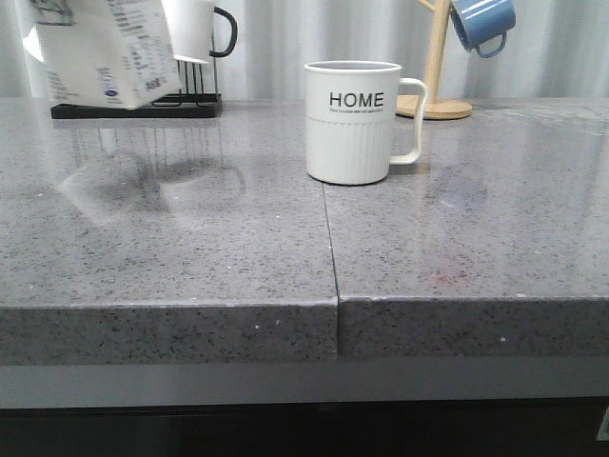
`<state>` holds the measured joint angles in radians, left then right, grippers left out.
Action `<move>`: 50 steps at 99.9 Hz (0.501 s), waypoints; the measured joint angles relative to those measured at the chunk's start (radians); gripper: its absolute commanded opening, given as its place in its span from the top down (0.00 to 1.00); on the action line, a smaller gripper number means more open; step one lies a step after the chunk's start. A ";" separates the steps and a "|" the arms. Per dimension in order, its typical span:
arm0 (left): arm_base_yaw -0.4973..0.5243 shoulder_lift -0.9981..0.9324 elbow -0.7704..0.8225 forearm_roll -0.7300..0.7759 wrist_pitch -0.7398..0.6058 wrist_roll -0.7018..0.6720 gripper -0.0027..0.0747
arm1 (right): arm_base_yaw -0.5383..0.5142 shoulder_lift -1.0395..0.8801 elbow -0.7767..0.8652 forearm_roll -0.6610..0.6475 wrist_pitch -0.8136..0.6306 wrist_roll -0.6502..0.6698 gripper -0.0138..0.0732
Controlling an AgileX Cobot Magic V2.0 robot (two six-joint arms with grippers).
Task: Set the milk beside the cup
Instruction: 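Carry the milk carton beside the HOME mug and lower it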
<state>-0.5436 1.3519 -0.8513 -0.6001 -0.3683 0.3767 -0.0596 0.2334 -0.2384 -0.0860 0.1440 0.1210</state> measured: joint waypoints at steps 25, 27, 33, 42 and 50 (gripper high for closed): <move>-0.086 0.180 -0.105 -0.060 -0.049 0.026 0.86 | 0.000 0.000 0.000 0.000 0.000 0.000 0.98; -0.091 0.189 -0.114 -0.068 -0.049 0.027 0.86 | 0.000 0.000 0.000 0.000 0.000 0.000 0.98; -0.106 0.225 -0.141 -0.087 -0.050 0.027 0.86 | 0.000 0.000 0.000 0.000 0.000 0.000 0.98; -0.122 0.266 -0.173 -0.129 -0.063 0.031 0.86 | 0.000 0.000 0.000 0.000 0.000 0.000 0.98; -0.134 0.288 -0.189 -0.177 -0.093 0.039 0.86 | 0.000 0.000 0.000 0.000 0.000 0.000 0.98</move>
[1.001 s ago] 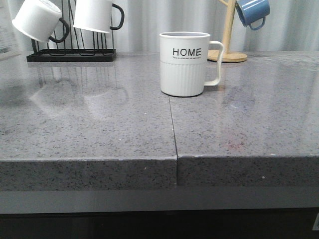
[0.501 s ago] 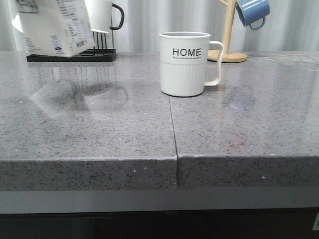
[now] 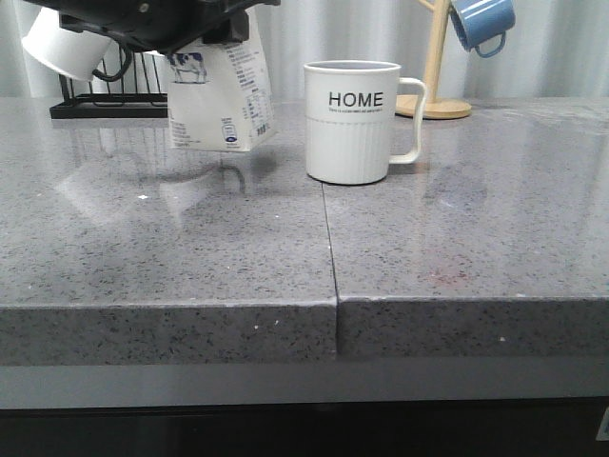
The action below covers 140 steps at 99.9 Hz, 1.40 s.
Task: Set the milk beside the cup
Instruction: 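Carry the milk carton beside the HOME mug and lower it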
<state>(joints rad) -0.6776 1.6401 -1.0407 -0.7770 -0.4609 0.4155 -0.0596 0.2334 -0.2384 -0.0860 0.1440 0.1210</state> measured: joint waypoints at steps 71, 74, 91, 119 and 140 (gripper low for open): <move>-0.046 0.083 -0.055 -0.159 -0.147 0.078 0.86 | 0.000 0.000 0.000 0.000 0.000 0.000 0.98; -0.051 0.086 -0.056 -0.163 -0.148 0.078 0.86 | 0.000 0.000 0.000 0.000 0.000 0.000 0.98; -0.072 0.102 -0.057 -0.191 -0.158 0.105 0.86 | 0.000 0.000 0.000 0.000 0.000 0.000 0.98; -0.087 0.125 -0.062 -0.226 -0.167 0.117 0.84 | 0.000 0.000 0.000 0.000 0.000 0.000 0.98; -0.093 0.125 -0.062 -0.228 -0.172 0.126 0.58 | 0.000 0.000 0.000 0.000 0.000 0.000 0.98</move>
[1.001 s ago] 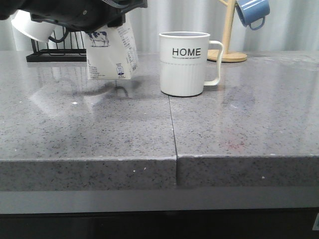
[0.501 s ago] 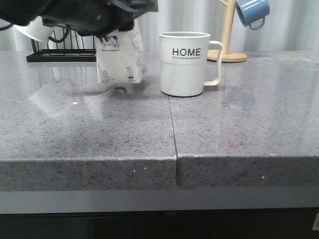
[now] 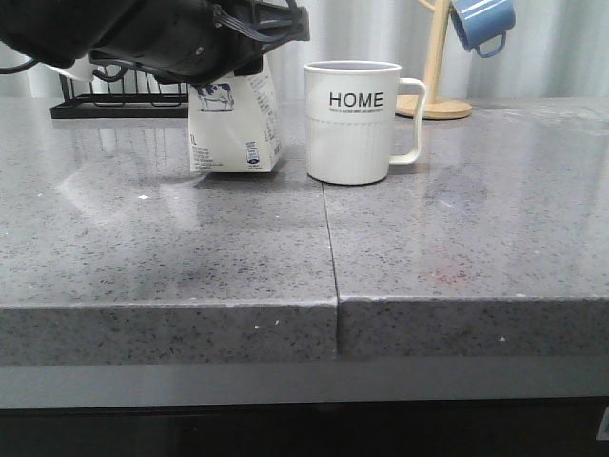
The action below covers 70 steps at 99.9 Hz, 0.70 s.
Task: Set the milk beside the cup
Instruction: 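Carry the milk carton beside the HOME mug and lower it, then open the left gripper and release the milk carton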
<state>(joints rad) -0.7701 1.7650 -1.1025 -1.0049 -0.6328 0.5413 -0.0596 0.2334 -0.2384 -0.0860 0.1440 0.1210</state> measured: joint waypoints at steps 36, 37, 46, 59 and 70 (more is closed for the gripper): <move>-0.003 -0.020 -0.019 0.041 -0.063 0.020 0.07 | 0.000 0.000 0.000 0.000 0.000 0.000 0.98; -0.003 -0.020 -0.019 0.041 -0.063 0.020 0.07 | 0.000 0.000 0.000 0.000 0.000 0.000 0.98; -0.011 -0.029 -0.001 0.037 -0.060 0.022 0.07 | 0.000 0.000 0.000 0.000 0.000 0.000 0.98; -0.030 -0.055 0.044 0.033 -0.054 0.022 0.07 | 0.000 0.000 0.000 0.000 0.000 0.000 0.98; -0.053 -0.095 0.093 0.031 -0.053 0.022 0.07 | 0.000 0.000 0.000 0.000 0.000 0.000 0.98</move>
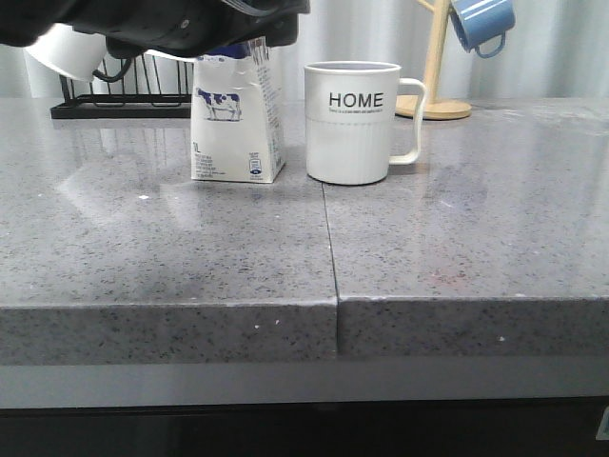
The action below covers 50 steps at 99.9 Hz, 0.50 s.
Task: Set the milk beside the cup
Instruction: 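Open the left gripper and release the milk carton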
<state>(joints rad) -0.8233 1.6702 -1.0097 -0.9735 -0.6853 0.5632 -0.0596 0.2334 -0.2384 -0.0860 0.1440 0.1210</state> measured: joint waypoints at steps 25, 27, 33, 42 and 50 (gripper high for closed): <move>-0.031 -0.124 0.125 0.000 0.004 0.000 0.07 | 0.000 0.000 0.000 0.000 0.000 0.000 0.98; -0.031 -0.136 0.135 0.000 0.004 0.000 0.07 | 0.000 0.000 0.000 0.000 0.000 0.000 0.98; -0.031 -0.169 0.161 0.007 0.004 0.000 0.07 | 0.000 0.000 0.000 0.000 0.000 0.000 0.98; -0.023 -0.231 0.201 0.030 0.004 0.000 0.07 | 0.000 0.000 0.000 0.000 0.000 0.000 0.98; -0.001 -0.288 0.230 0.067 0.011 0.000 0.07 | 0.000 0.000 0.000 0.000 0.000 0.000 0.98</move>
<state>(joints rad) -0.8246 1.3824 -0.7801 -0.9062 -0.6747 0.5632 -0.0596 0.2334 -0.2384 -0.0860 0.1440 0.1210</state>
